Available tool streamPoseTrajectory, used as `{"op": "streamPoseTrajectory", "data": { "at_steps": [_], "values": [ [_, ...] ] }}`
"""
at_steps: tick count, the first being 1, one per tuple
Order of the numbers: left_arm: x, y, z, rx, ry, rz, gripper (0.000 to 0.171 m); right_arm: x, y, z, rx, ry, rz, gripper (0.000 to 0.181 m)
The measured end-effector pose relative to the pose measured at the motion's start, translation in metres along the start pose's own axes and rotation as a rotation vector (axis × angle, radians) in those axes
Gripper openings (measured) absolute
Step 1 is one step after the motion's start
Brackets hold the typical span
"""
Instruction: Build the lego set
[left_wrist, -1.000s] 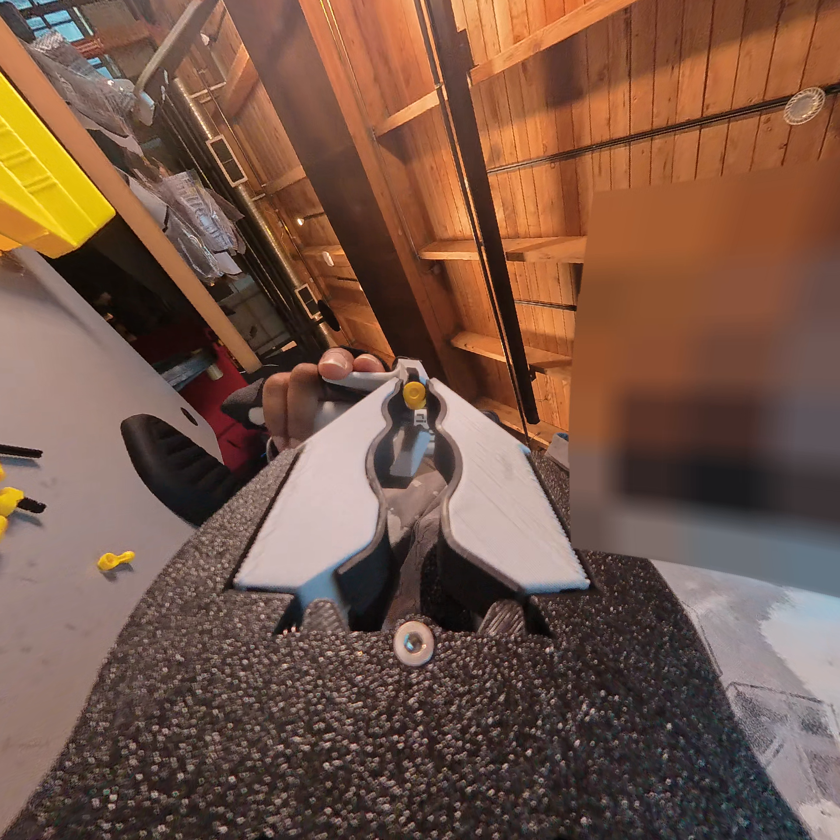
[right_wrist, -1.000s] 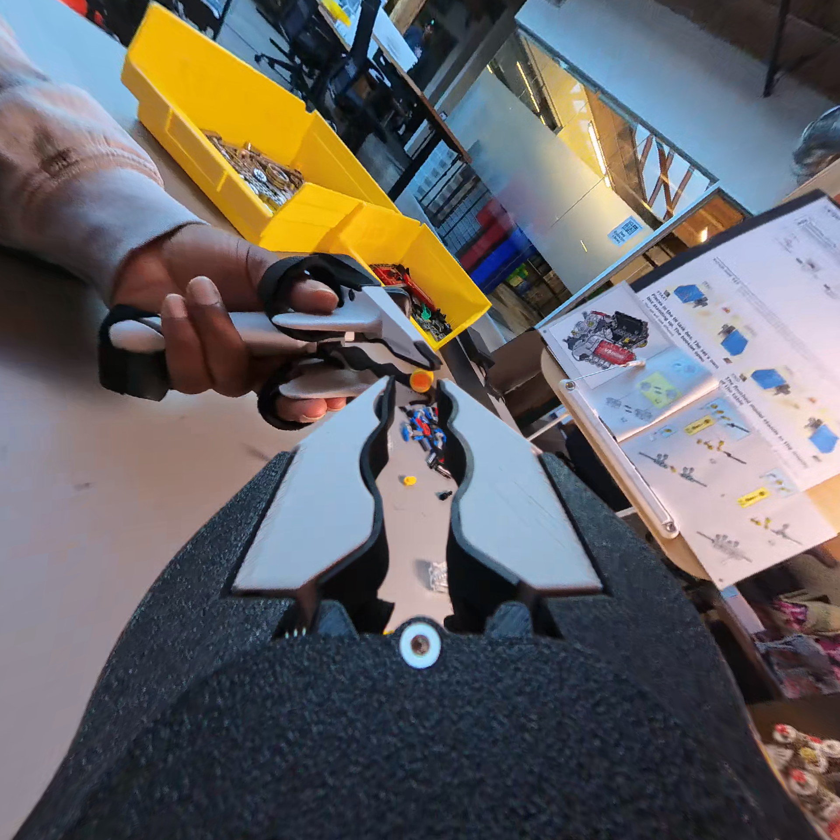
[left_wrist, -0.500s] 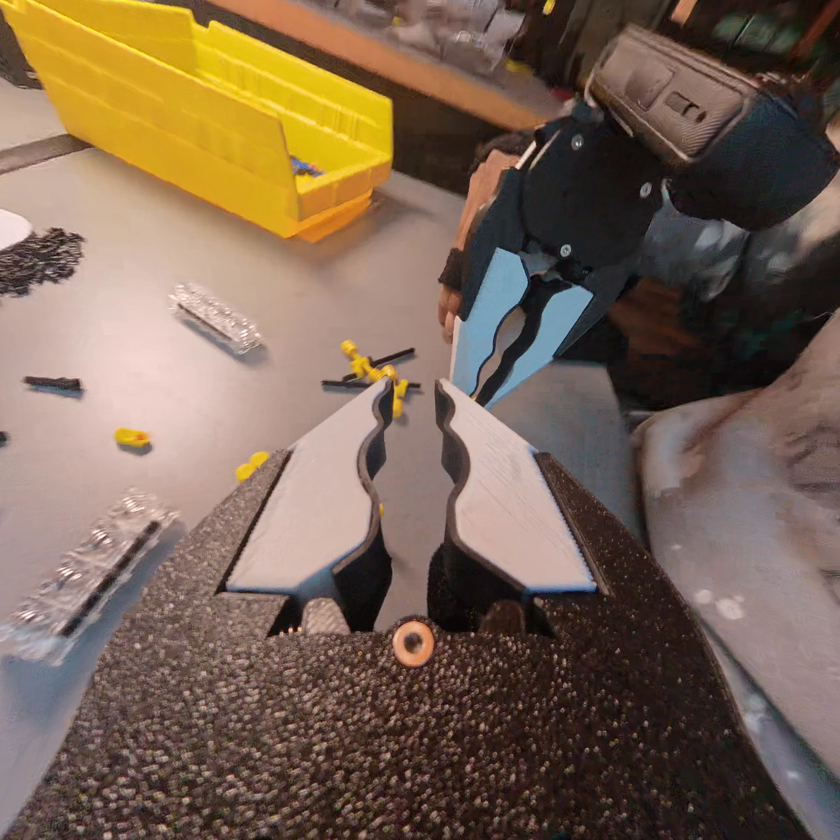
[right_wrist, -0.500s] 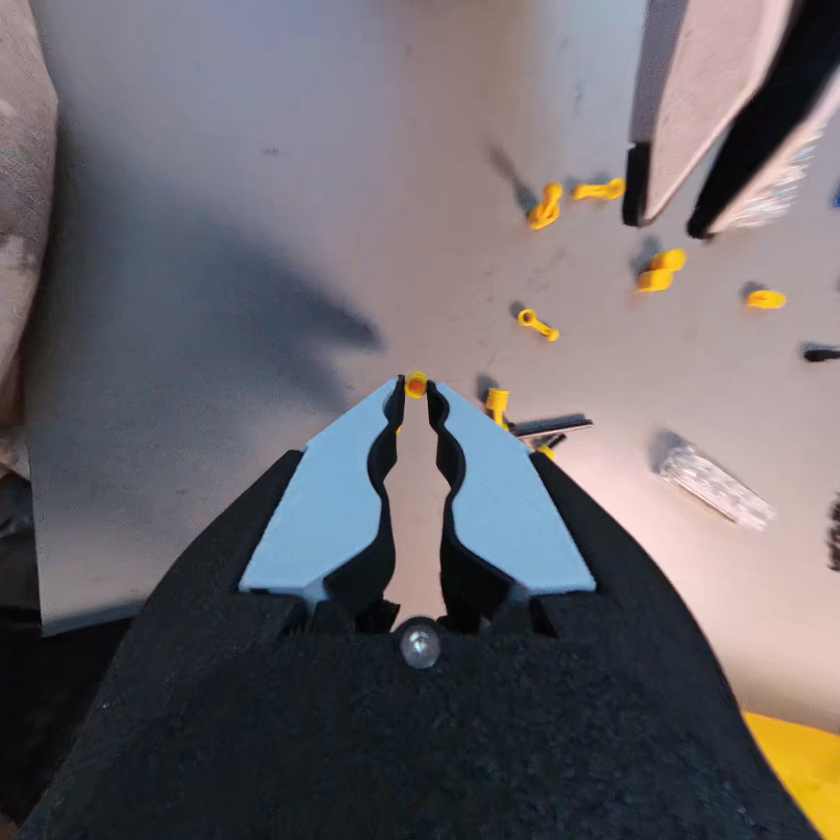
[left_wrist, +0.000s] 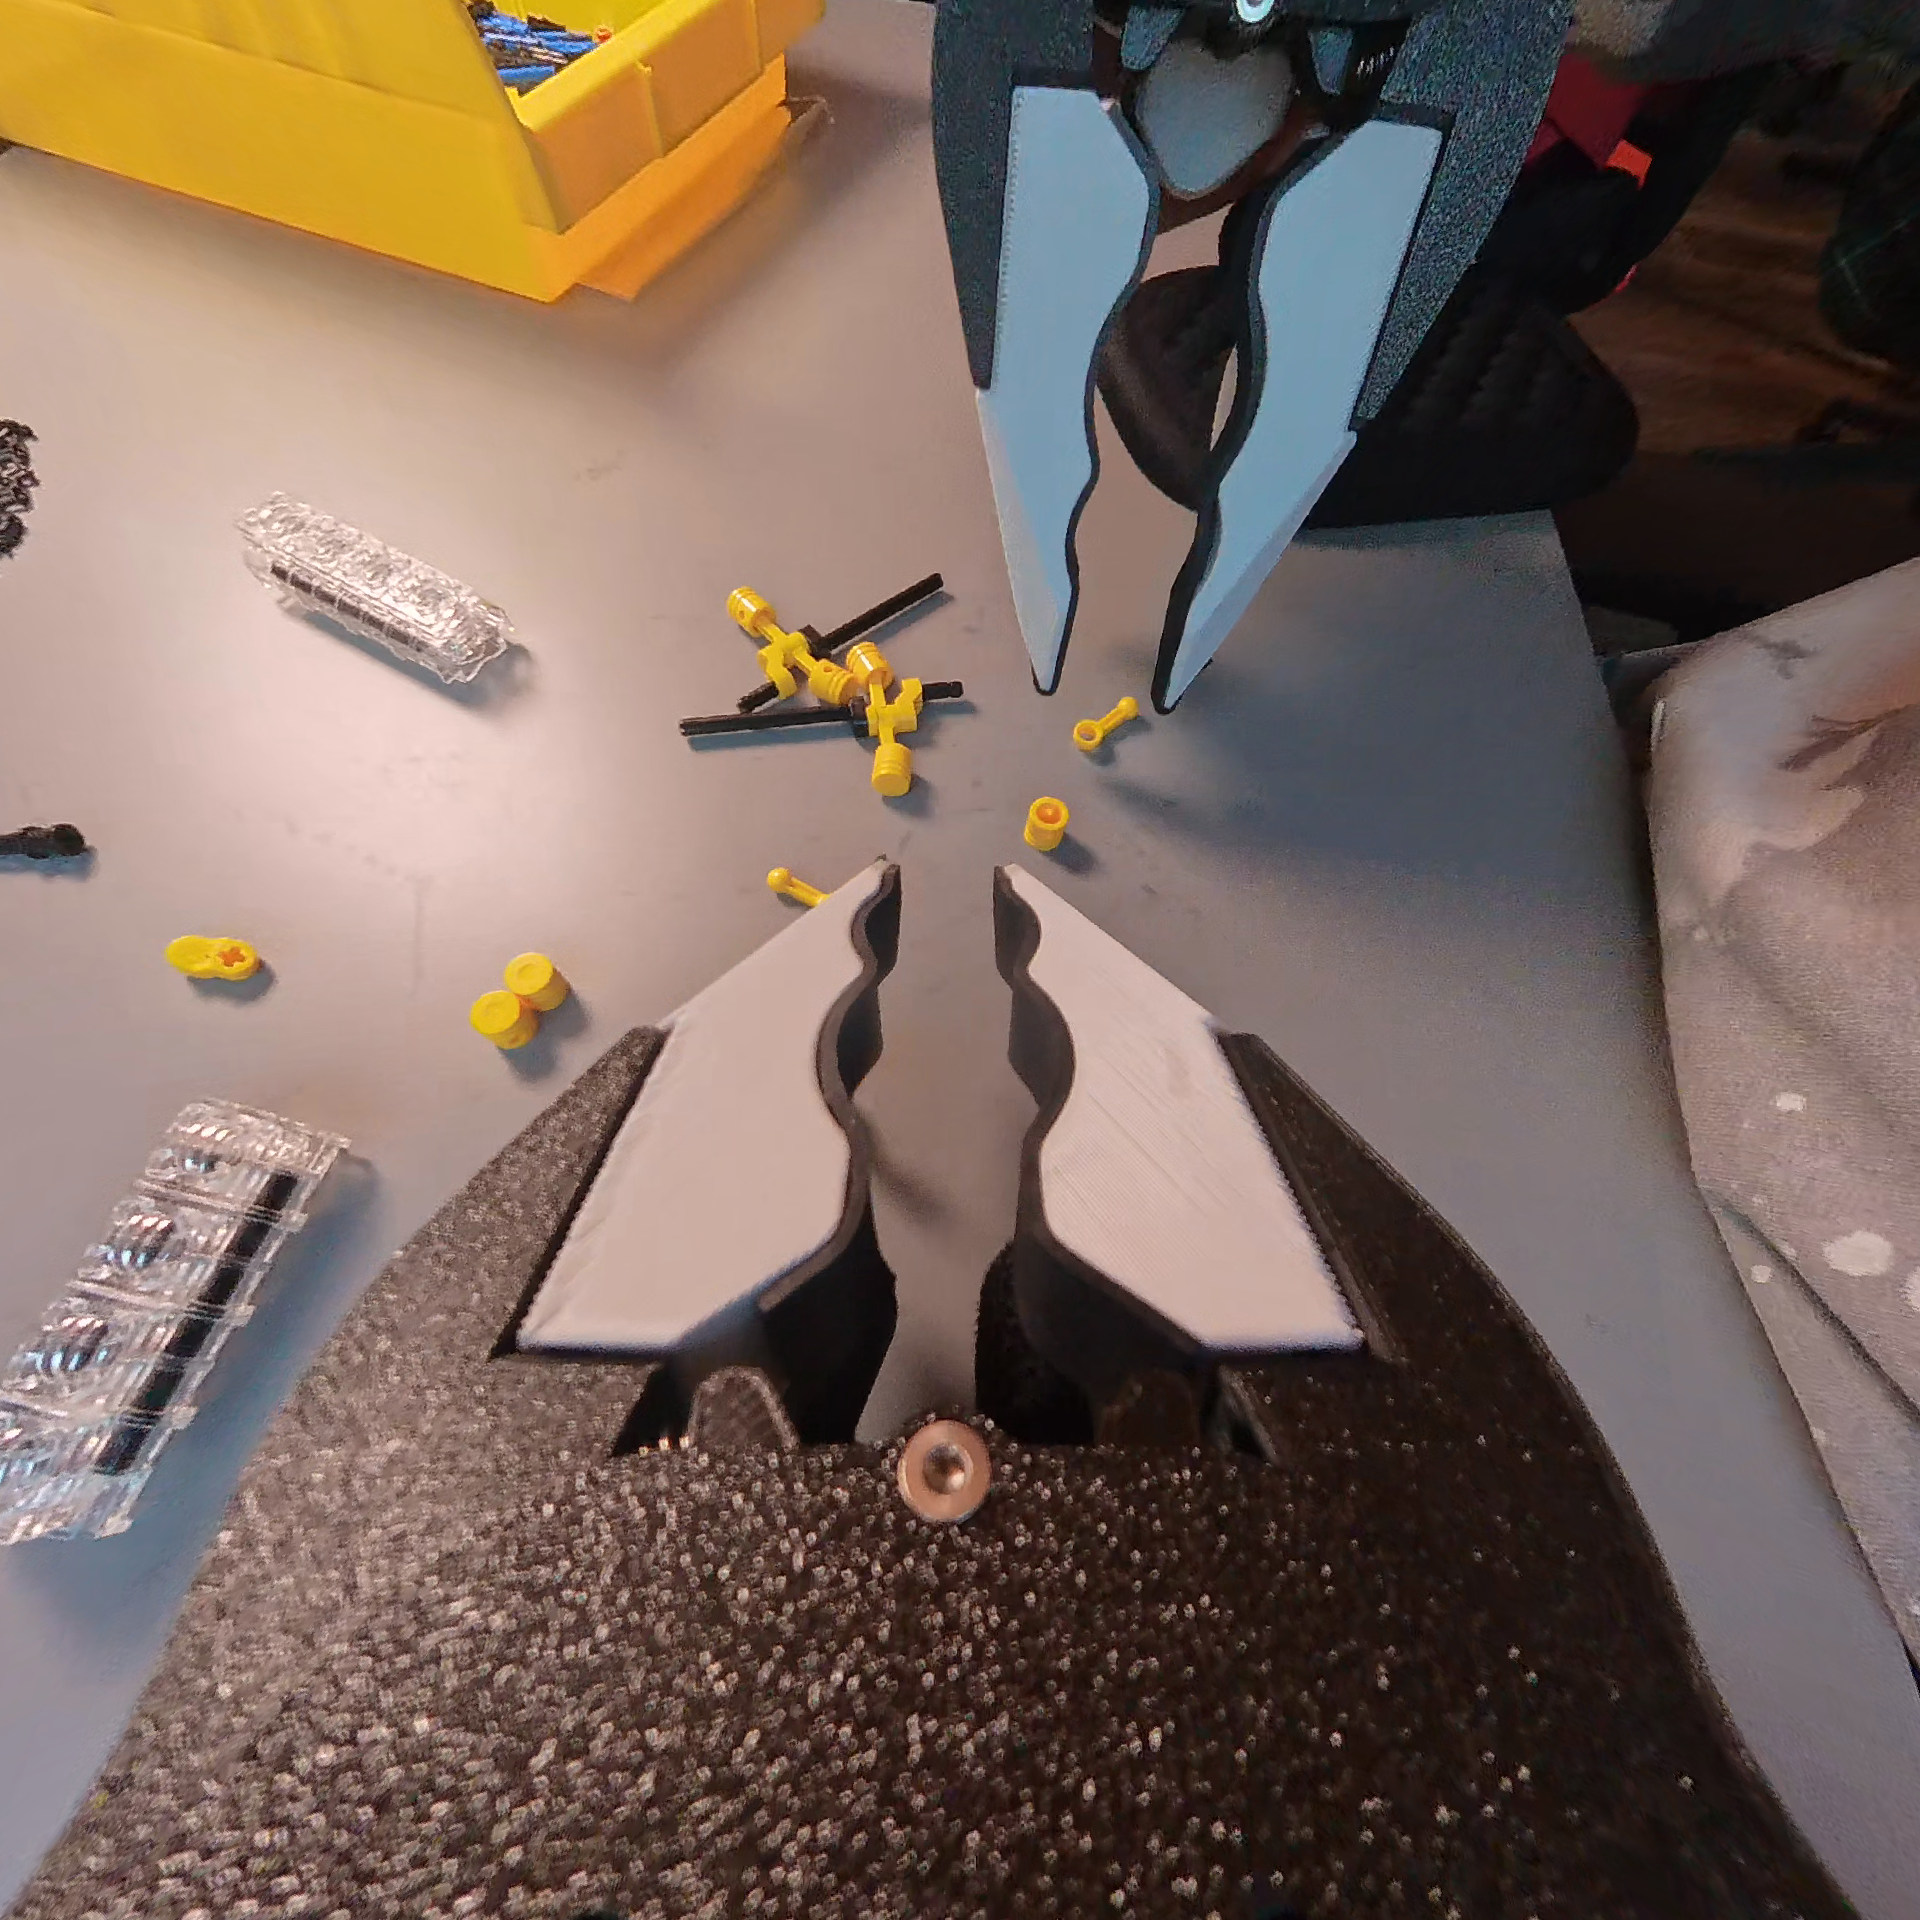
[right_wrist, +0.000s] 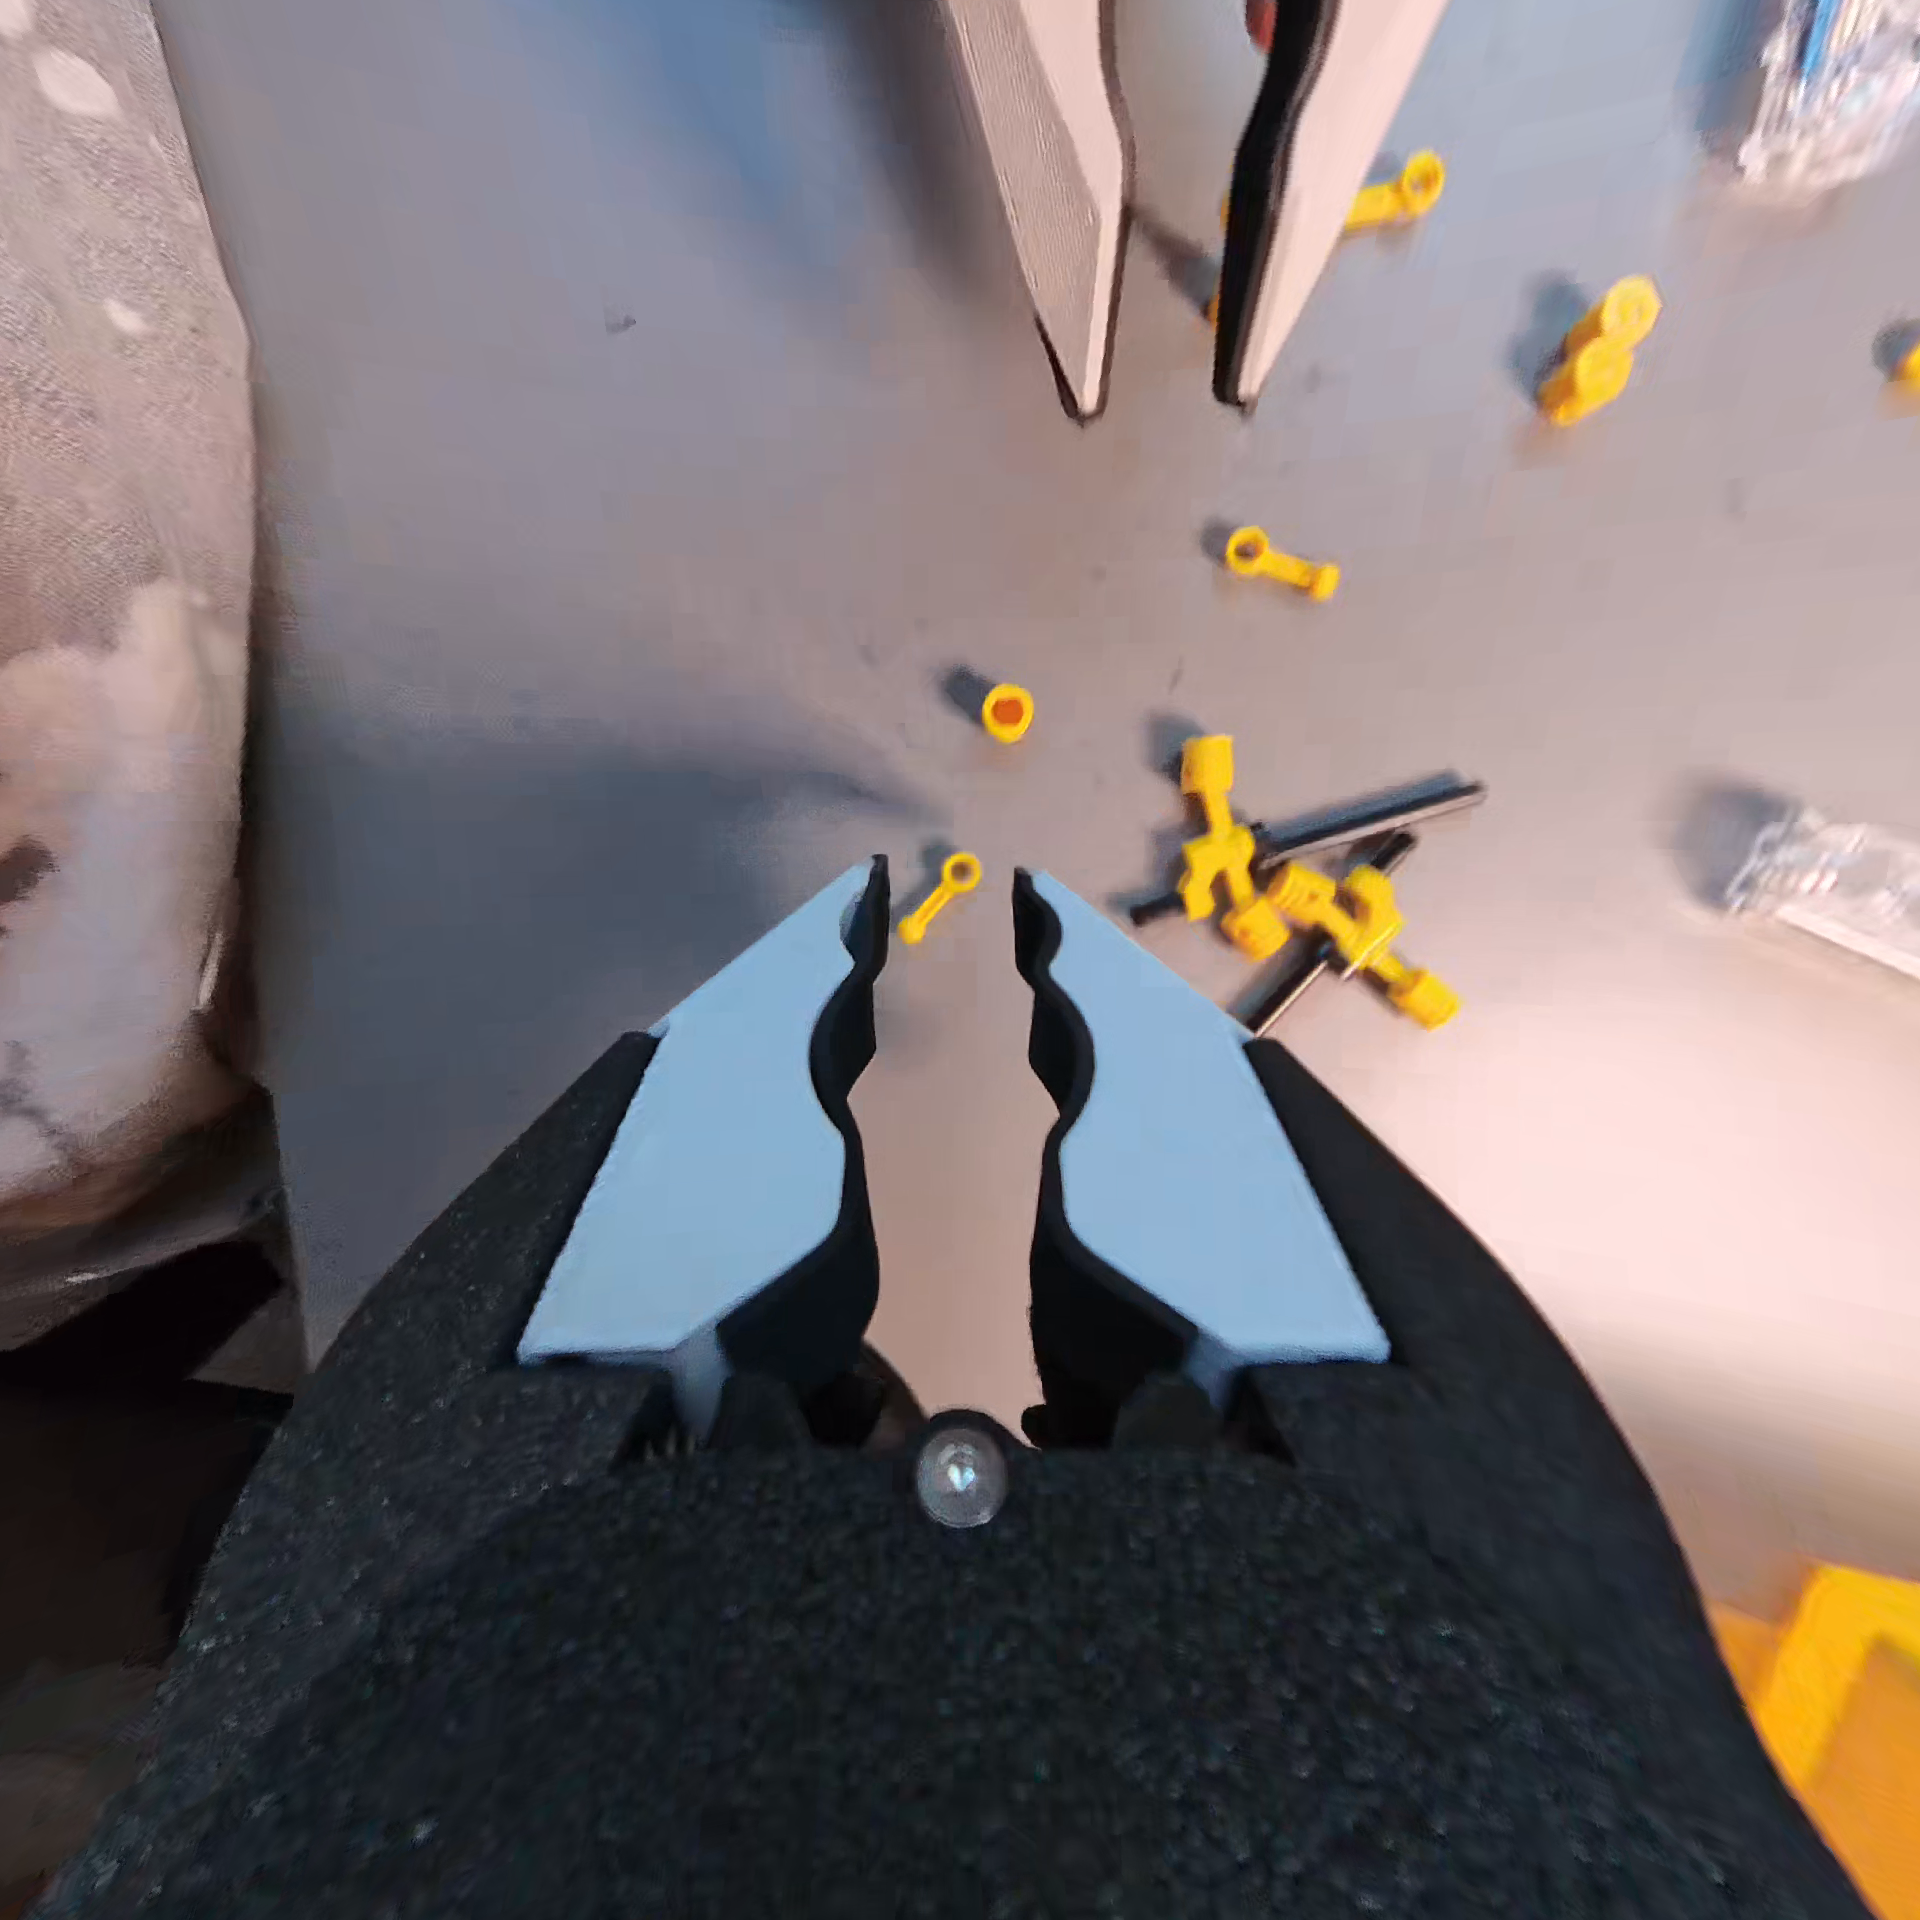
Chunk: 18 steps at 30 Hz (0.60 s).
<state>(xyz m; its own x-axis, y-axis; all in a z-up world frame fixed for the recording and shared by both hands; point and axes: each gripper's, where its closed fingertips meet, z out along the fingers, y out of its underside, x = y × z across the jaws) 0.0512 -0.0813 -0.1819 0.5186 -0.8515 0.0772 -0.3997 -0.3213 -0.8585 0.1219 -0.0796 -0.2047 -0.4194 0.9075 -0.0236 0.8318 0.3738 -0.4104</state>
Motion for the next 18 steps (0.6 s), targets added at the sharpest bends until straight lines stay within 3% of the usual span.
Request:
{"op": "streamPoseTrajectory", "data": {
  "at_steps": [5, 11, 13, 18],
  "values": [
    [0.017, -0.006, 0.006, 0.022, 0.077, -0.032, 0.017, -0.007, 0.01, 0.009, 0.076, 0.018, 0.153, 0.02],
    [0.022, -0.001, 0.01, -0.005, 0.075, -0.007, 0.017, -0.005, 0.015, 0.011, 0.062, 0.045, 0.145, 0.002],
    [0.026, -0.004, 0.01, 0.008, 0.096, -0.012, 0.017, -0.007, 0.006, 0.007, 0.112, 0.064, 0.101, 0.002],
    [0.042, -0.022, 0.006, 0.099, 0.192, -0.072, 0.018, -0.003, -0.044, -0.022, 0.399, 0.198, 0.01, 0.003]
  ]
}}
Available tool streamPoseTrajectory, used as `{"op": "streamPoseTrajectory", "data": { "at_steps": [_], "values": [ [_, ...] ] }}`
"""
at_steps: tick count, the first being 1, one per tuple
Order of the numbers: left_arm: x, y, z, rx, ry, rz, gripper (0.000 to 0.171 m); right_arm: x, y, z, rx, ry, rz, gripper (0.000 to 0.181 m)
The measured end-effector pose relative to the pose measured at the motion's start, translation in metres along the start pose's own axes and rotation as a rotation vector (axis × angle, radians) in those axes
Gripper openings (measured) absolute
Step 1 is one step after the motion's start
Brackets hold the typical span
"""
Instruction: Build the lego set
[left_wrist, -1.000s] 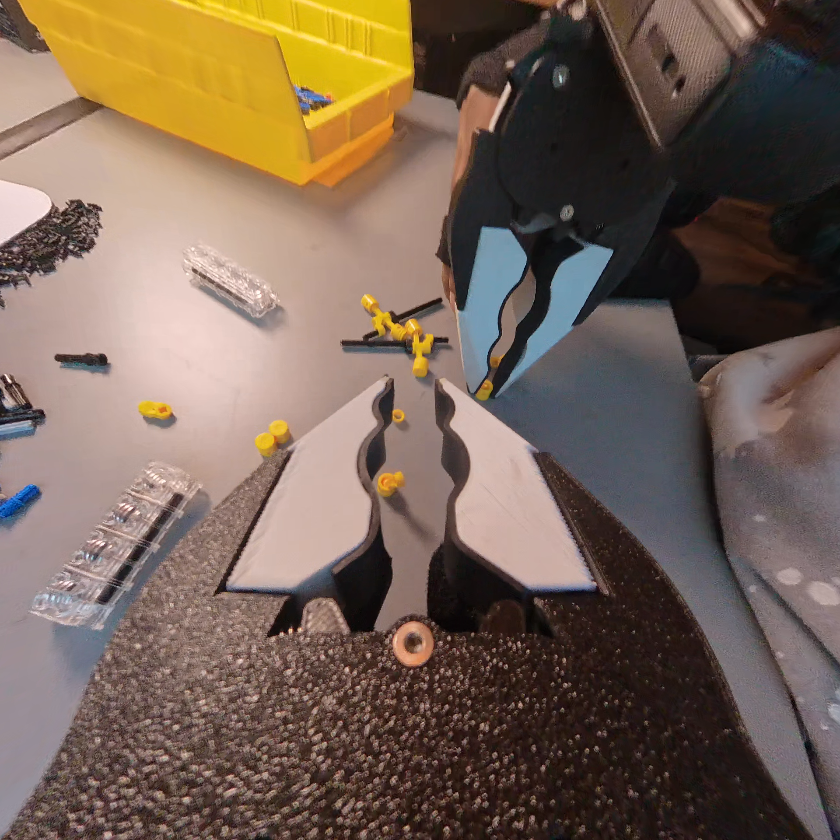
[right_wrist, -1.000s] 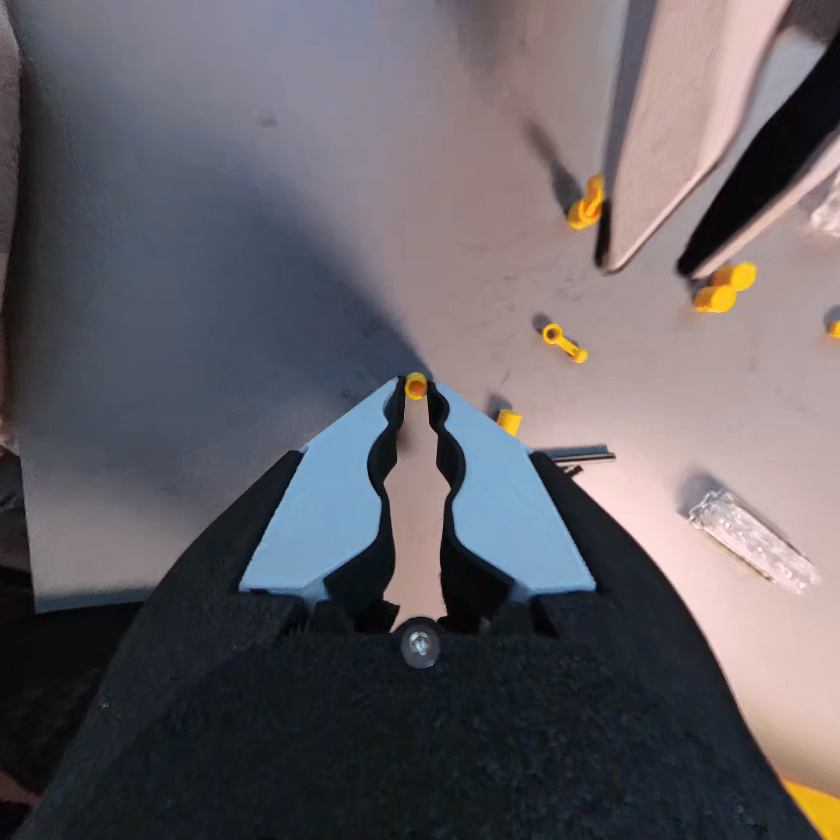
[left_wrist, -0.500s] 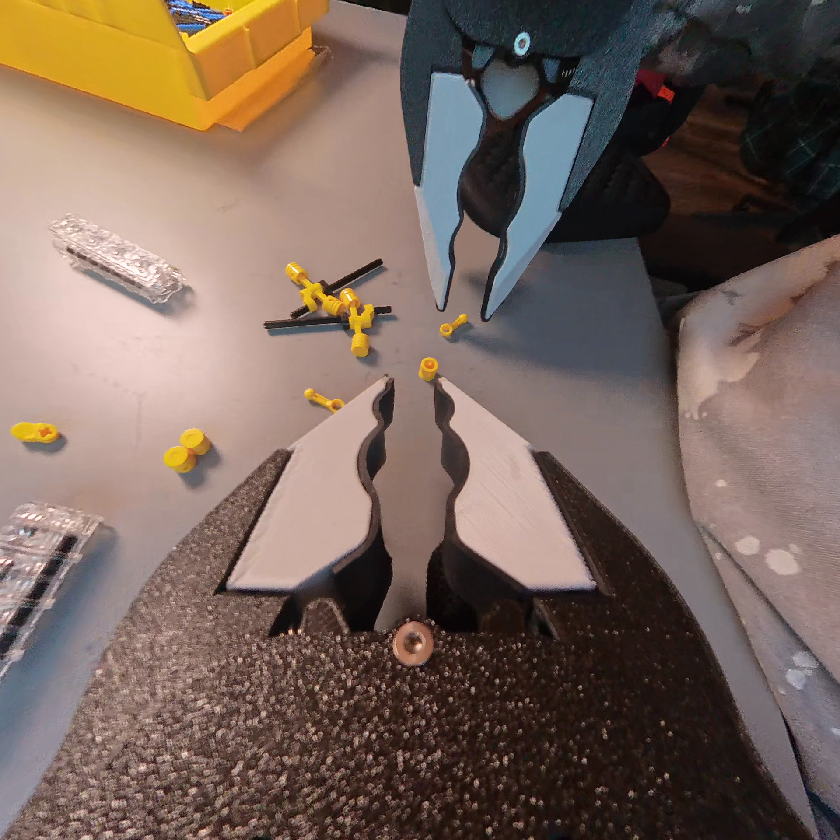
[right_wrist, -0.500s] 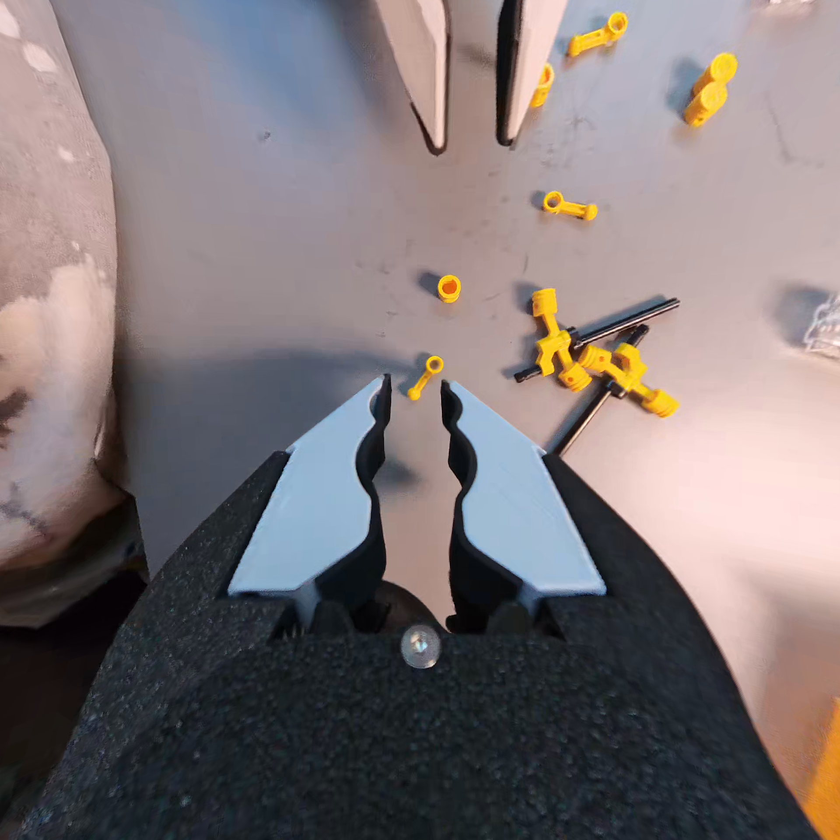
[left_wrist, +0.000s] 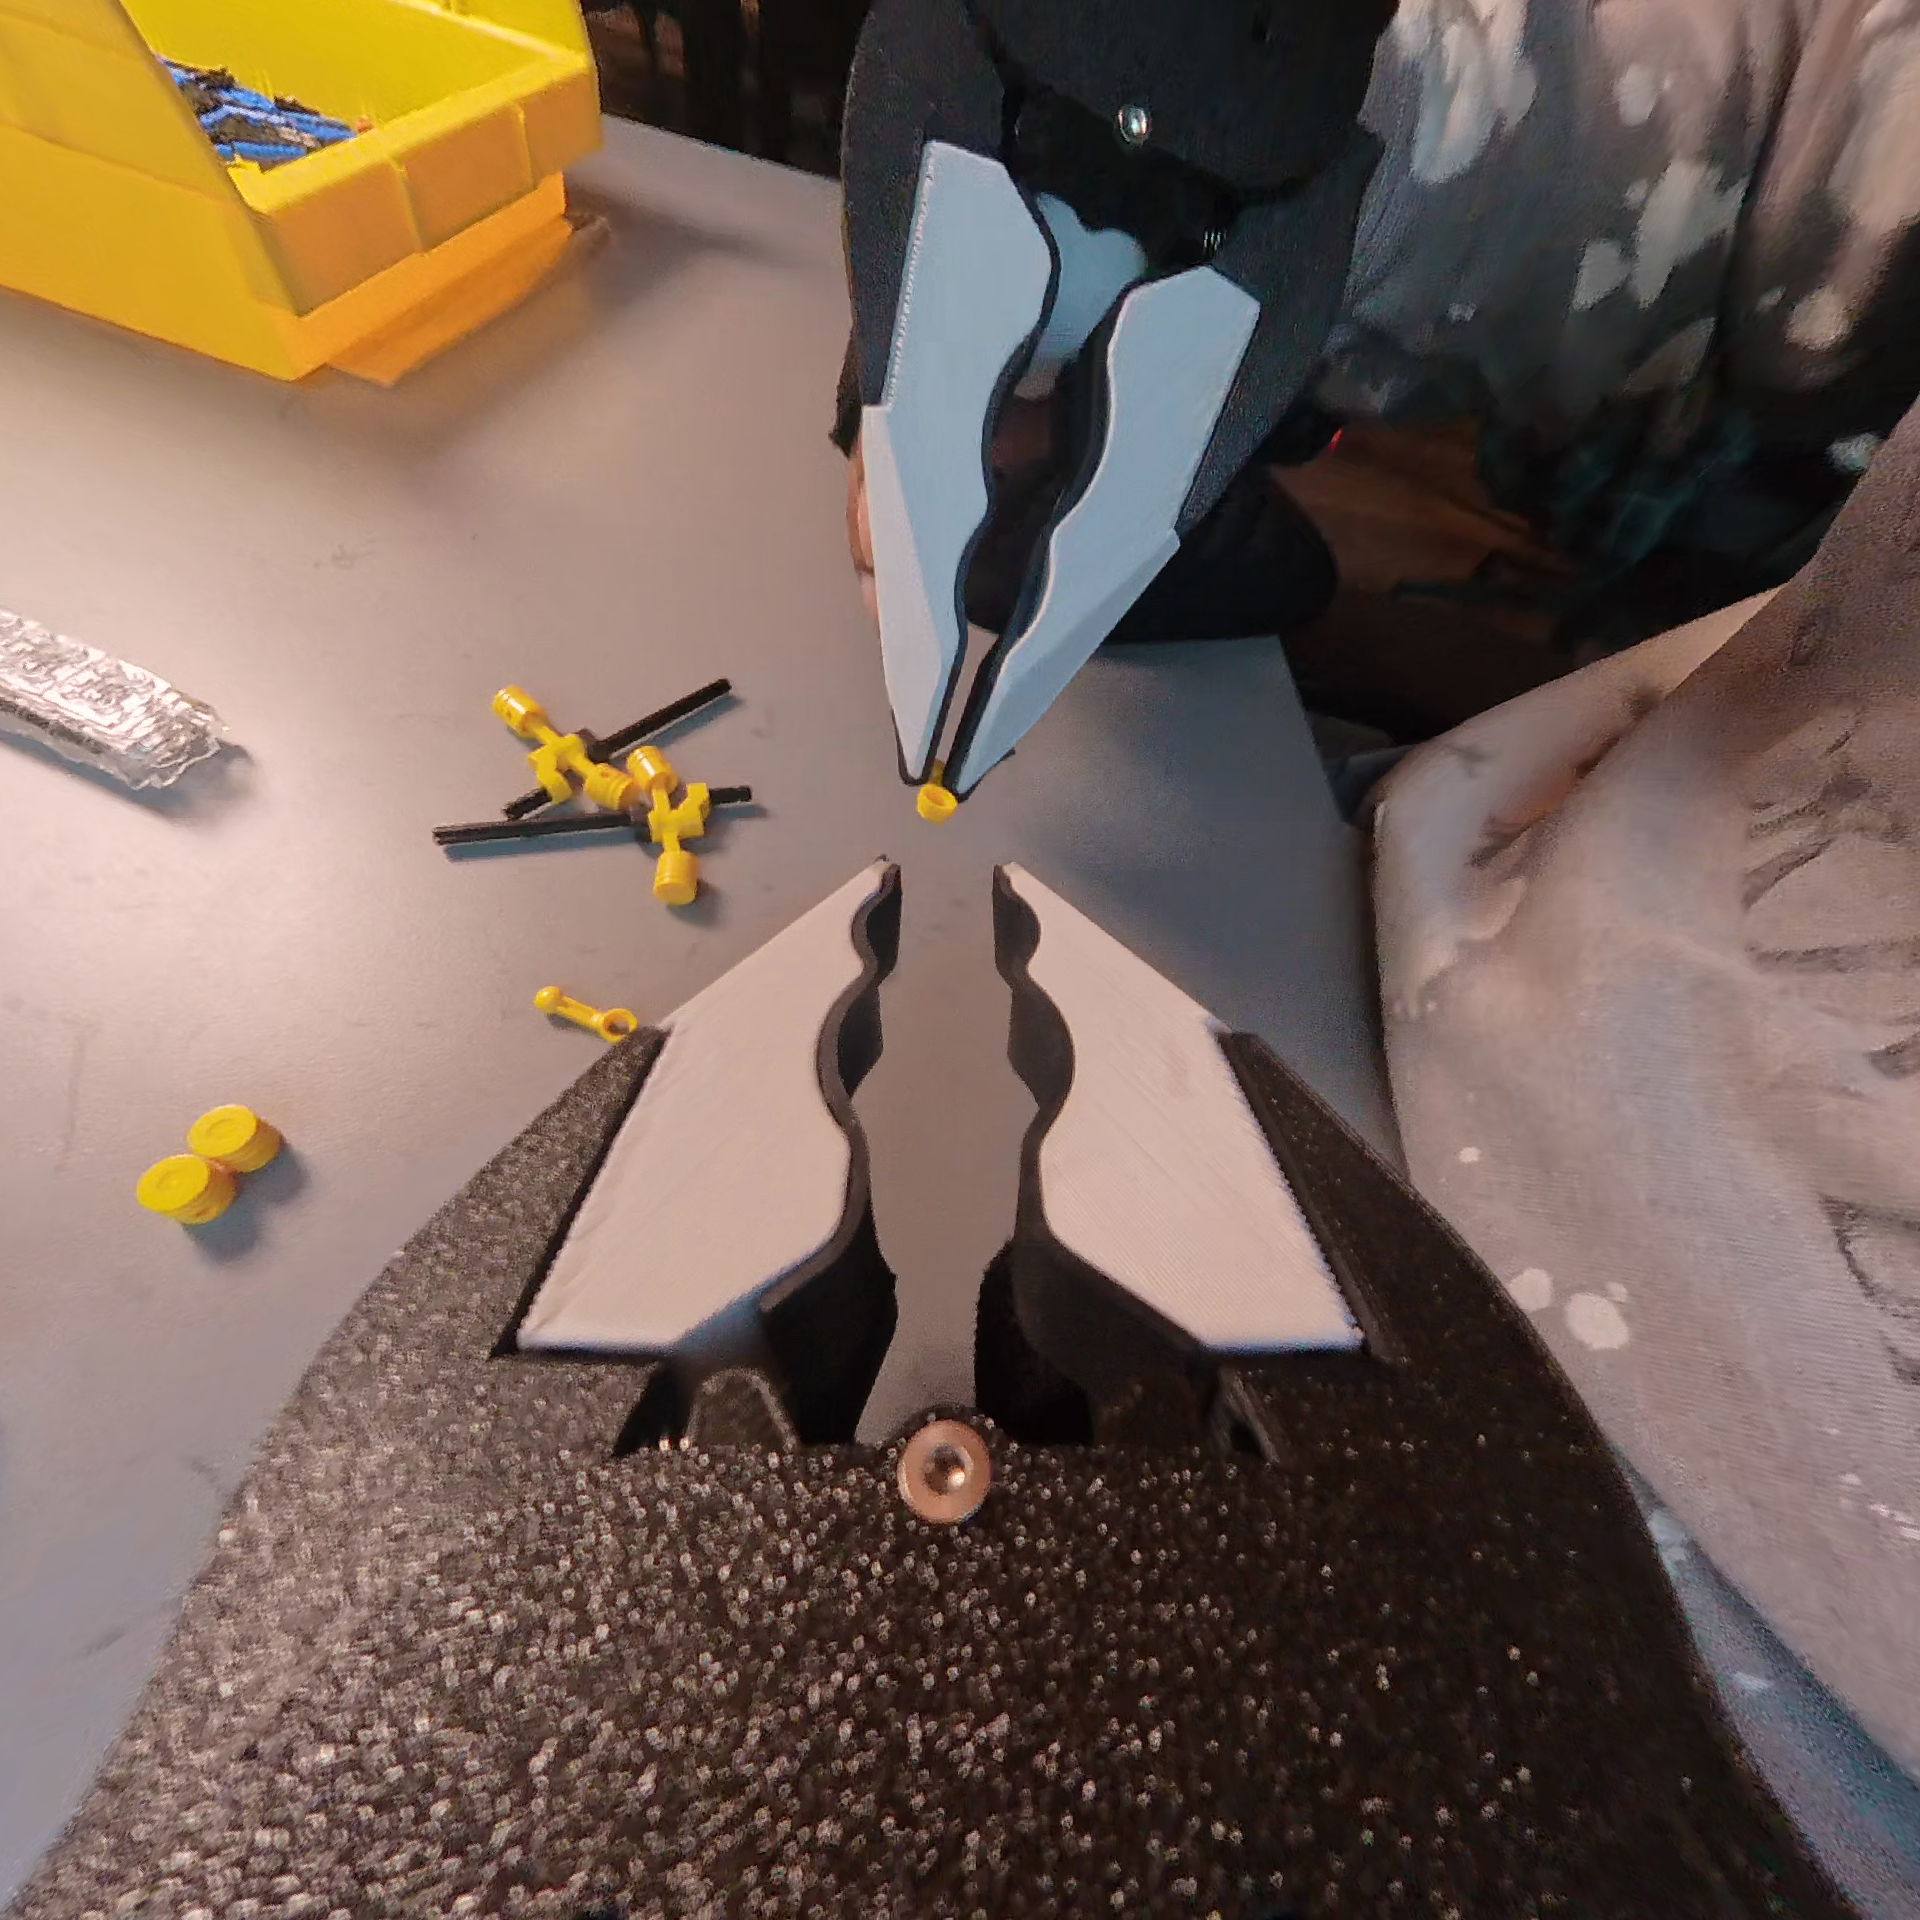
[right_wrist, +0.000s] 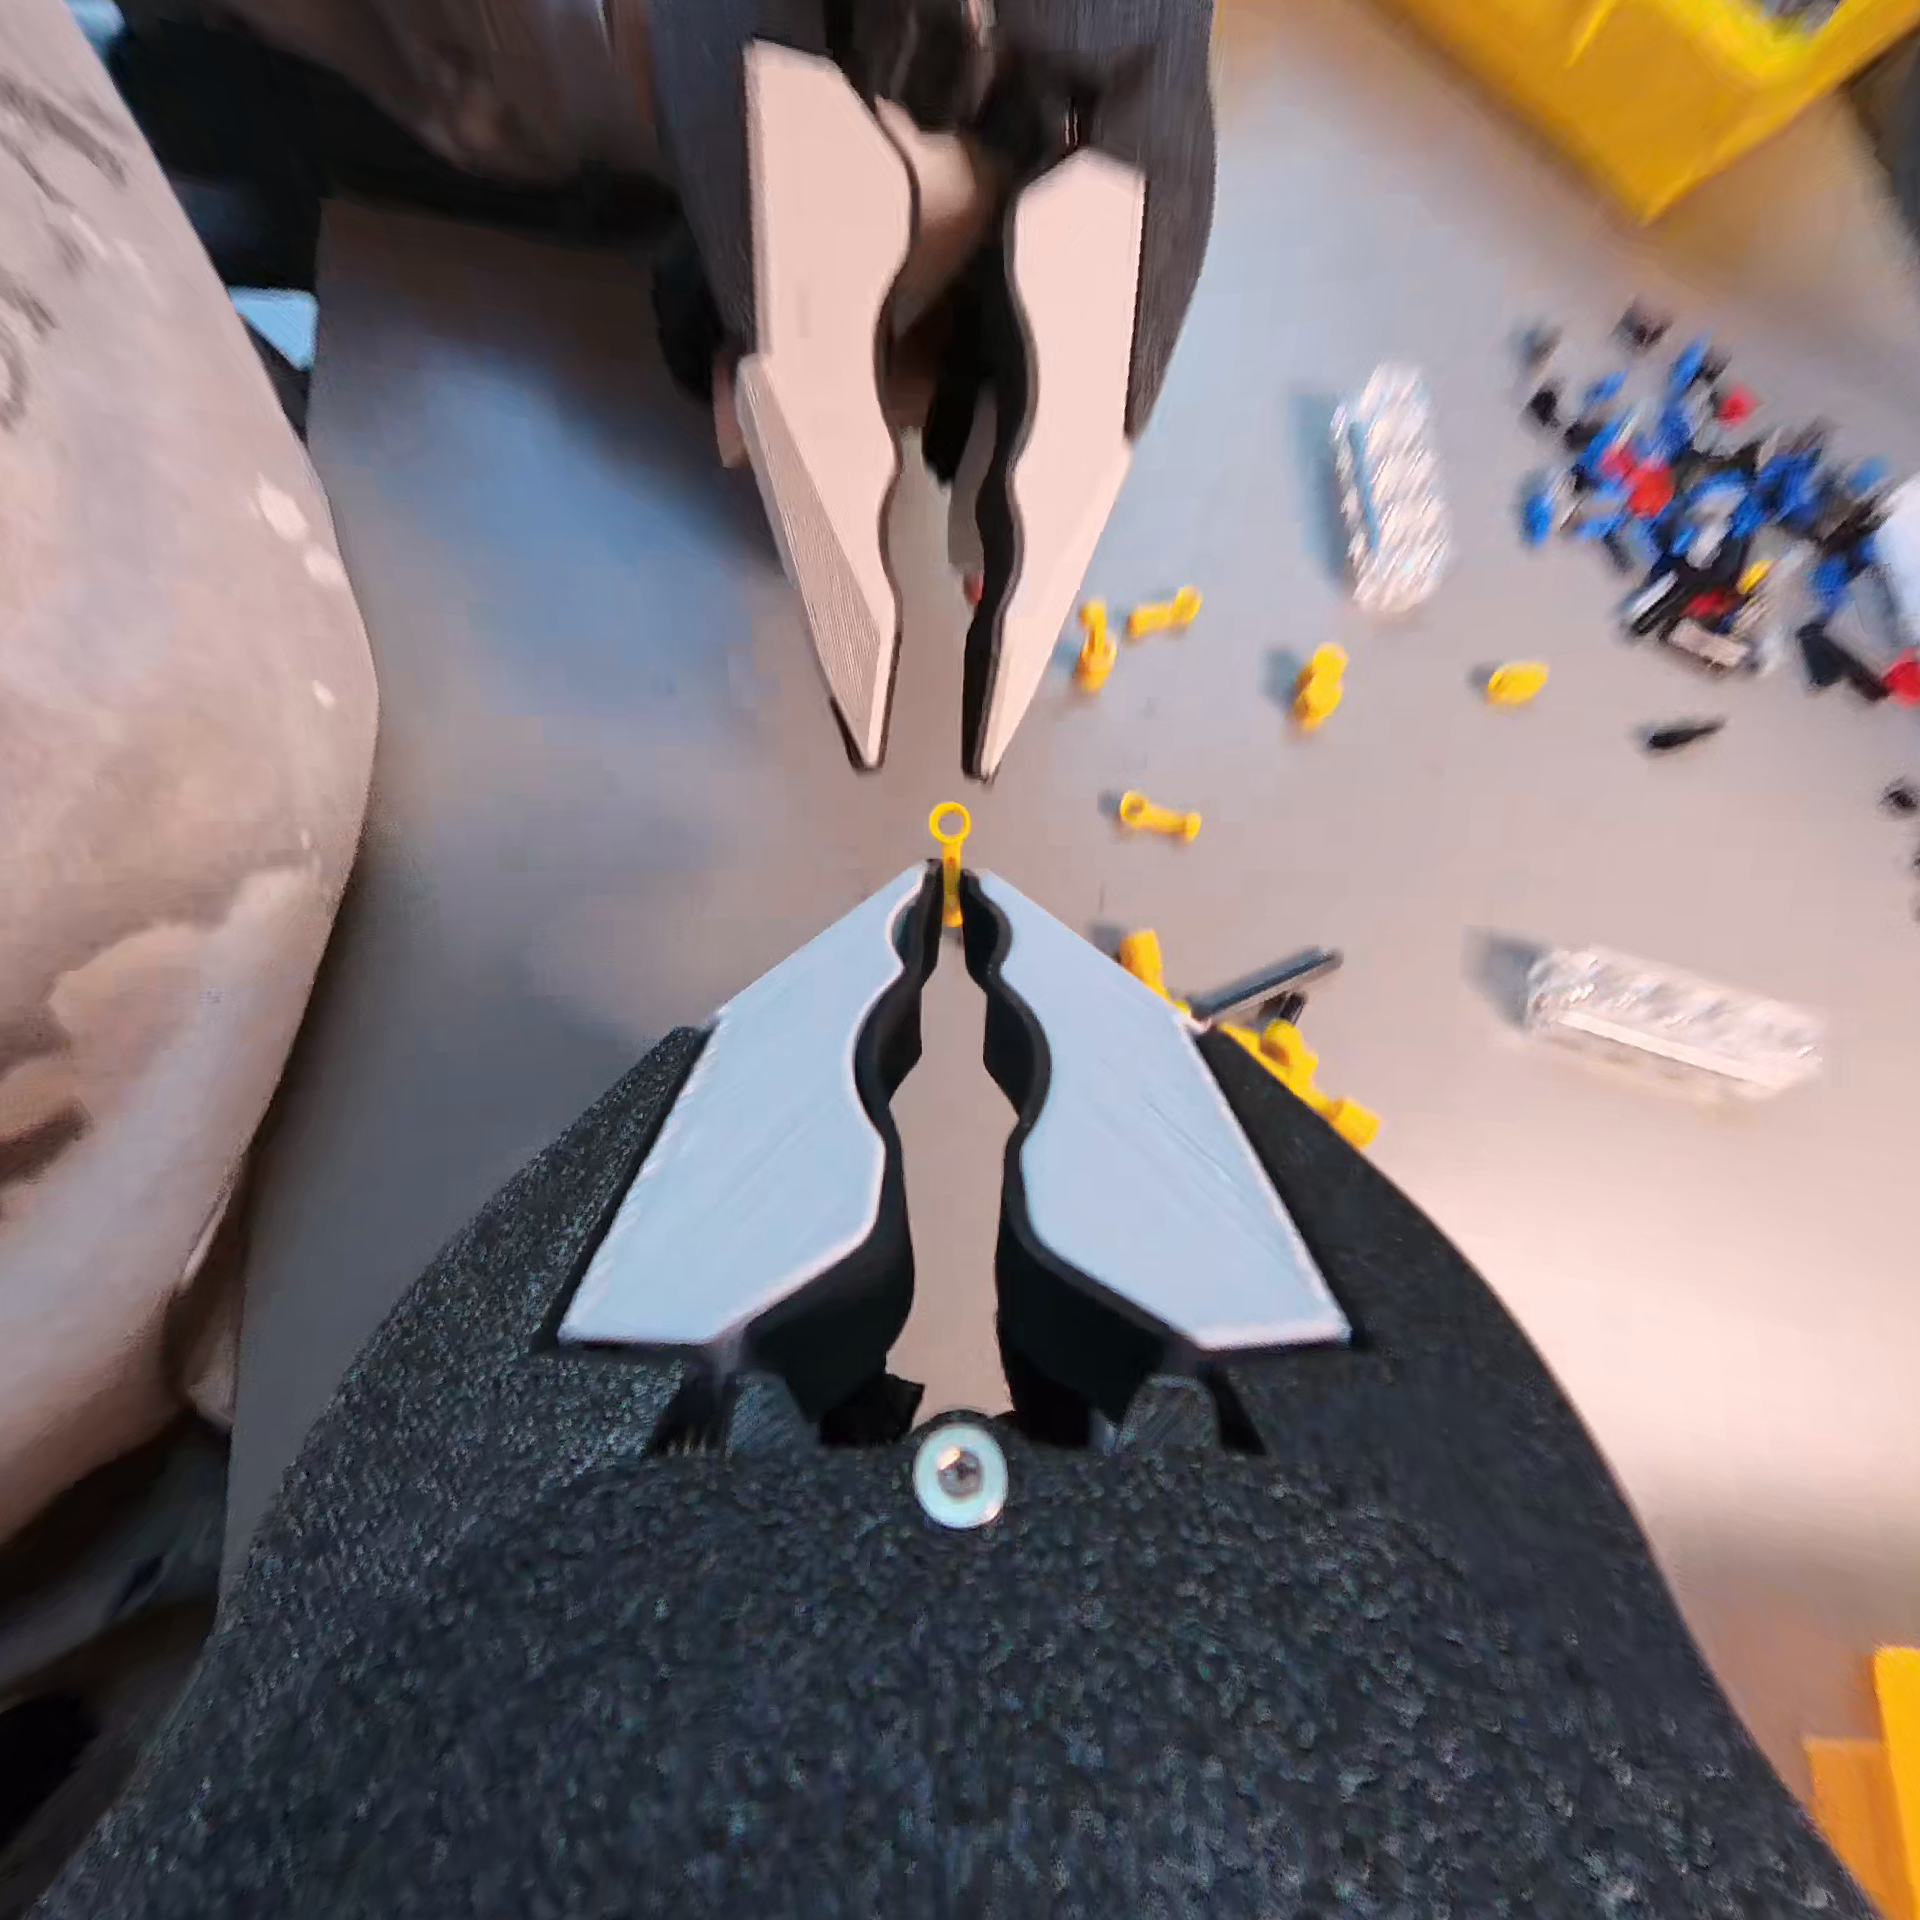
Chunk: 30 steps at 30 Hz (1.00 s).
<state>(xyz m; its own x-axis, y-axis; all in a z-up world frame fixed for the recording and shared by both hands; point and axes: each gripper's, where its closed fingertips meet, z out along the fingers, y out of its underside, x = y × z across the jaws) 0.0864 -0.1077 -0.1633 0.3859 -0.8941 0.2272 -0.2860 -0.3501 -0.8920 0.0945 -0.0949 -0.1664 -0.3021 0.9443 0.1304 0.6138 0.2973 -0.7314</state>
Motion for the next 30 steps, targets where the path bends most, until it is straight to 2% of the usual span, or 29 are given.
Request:
{"op": "streamPoseTrajectory", "data": {
  "at_steps": [5, 10, 16, 21, 24, 30],
  "values": [
    [0.005, -0.027, -0.011, 0.172, 0.103, -0.164, 0.014, 0.005, -0.033, -0.007, 0.136, 0.125, -0.099, 0.003],
    [0.001, -0.041, -0.023, 0.275, 0.116, -0.21, 0.004, 0.012, -0.046, -0.012, 0.234, 0.198, -0.088, 0.003],
    [-0.004, -0.039, -0.024, 0.274, 0.092, -0.202, 0.001, 0.018, -0.046, -0.01, 0.227, 0.279, -0.124, 0.003],
    [-0.003, -0.037, -0.021, 0.253, 0.084, -0.186, 0.016, 0.022, -0.039, -0.007, 0.159, 0.348, -0.22, 0.003],
    [-0.009, -0.033, -0.018, 0.228, 0.027, -0.178, 0.016, 0.021, -0.037, -0.004, 0.13, 0.367, -0.273, 0.003],
    [-0.012, -0.029, -0.013, 0.204, 0.003, -0.177, 0.009, 0.023, -0.032, -0.002, 0.054, 0.428, -0.41, 0.003]
  ]
}}
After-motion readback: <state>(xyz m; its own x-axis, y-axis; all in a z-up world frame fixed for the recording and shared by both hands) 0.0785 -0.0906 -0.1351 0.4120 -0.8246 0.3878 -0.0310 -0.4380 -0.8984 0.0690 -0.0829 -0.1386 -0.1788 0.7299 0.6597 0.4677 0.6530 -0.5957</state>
